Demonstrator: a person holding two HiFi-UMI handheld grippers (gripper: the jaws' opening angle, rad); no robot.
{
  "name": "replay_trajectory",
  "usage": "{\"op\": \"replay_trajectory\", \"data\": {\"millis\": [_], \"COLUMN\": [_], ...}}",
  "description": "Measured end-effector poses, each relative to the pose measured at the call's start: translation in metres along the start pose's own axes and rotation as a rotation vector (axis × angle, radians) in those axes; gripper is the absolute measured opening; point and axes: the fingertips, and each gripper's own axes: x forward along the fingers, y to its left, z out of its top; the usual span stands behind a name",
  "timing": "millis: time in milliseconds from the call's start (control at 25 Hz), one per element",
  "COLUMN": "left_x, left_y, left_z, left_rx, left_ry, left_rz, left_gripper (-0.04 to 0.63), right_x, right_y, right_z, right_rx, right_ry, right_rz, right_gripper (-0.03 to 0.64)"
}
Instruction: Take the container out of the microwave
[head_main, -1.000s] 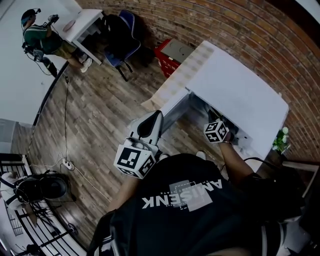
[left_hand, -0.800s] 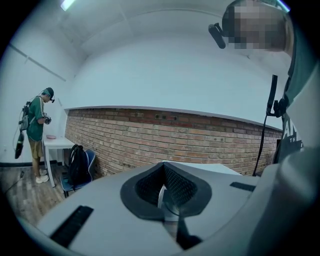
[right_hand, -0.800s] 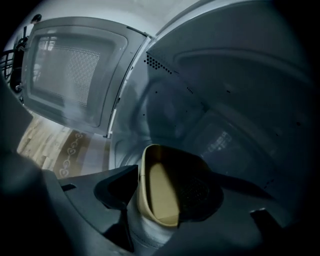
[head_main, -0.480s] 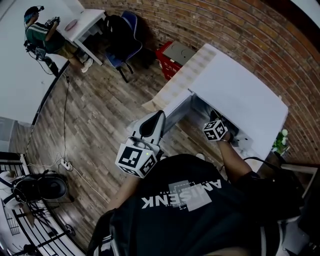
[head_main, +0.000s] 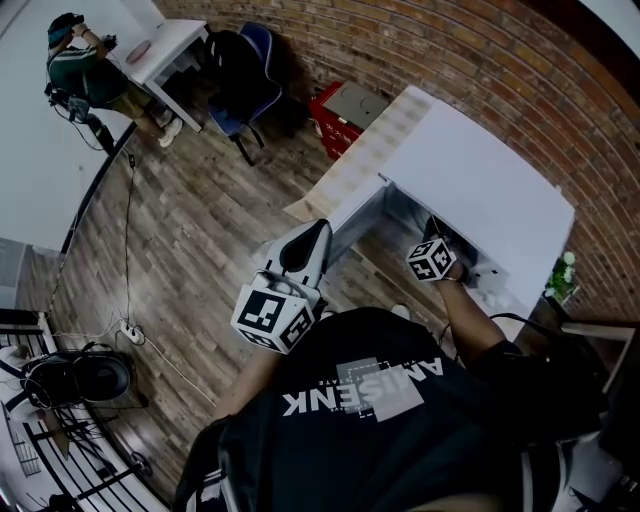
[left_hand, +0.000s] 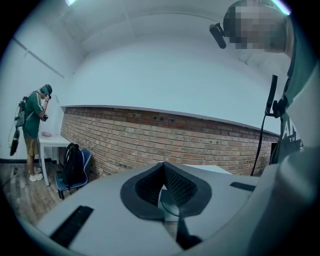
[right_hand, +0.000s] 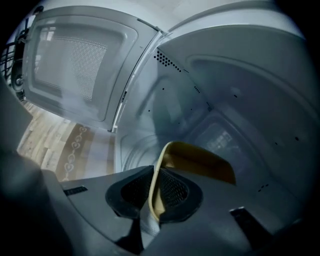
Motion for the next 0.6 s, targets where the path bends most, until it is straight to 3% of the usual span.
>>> {"op": "replay_trajectory", "data": {"millis": [600], "left_x": [-0.015], "left_y": [-0.002], "left_z": [0.001], "left_rx": [-0.018], "left_ry": [-0.004], "left_rz": [-0.071], "left_gripper": [0.008], "right_x": [-0.037], "right_y": [0.027], "right_z": [-0.009], "right_rx": [0.114], "right_ry": [0.027], "right_rz": [0.072], "right_gripper": [0.044]}}
